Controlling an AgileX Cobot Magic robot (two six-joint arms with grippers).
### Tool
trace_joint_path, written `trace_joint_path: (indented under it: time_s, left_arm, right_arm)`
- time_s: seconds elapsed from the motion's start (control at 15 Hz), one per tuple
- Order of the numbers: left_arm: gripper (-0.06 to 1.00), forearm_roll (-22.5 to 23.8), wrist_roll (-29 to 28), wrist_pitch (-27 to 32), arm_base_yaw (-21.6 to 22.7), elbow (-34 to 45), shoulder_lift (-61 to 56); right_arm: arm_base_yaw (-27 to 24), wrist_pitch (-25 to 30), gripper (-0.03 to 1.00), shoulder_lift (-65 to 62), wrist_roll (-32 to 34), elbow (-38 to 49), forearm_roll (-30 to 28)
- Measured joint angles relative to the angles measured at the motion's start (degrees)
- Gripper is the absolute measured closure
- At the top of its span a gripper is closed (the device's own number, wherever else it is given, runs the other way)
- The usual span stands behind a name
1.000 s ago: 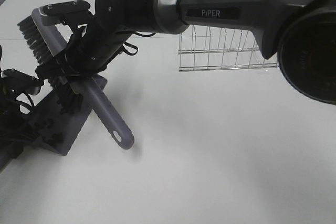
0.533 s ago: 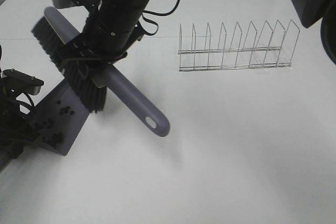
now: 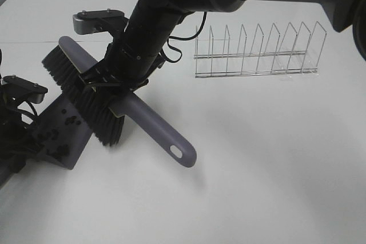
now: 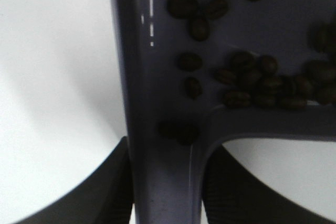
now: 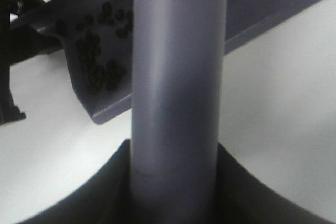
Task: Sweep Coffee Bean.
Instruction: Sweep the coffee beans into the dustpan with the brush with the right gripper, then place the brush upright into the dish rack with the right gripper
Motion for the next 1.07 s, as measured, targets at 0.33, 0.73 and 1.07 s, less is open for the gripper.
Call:
trace_joint_path:
  time_s: [0.33,0.73,1.07]
  left_arm:
    - [0.61,-2.8,0.1,-0.2,0.0,0.0,0.0]
    - [0.61,-6.2,0.0,-1.6,0.0,0.0,0.0]
    - [0.61,-6.3,0.0,-1.7,0.0,0.0,0.0]
  right_arm:
    - [0.0,-19.5,0.60,0.5,-0.1,2.1,8.7]
    - [-3.7,-13.2,0.60,-7.0,1.1,2.3,7.7]
    - [-6.0,6.4,0.60,-11.5,14.8,2.3,-9.7]
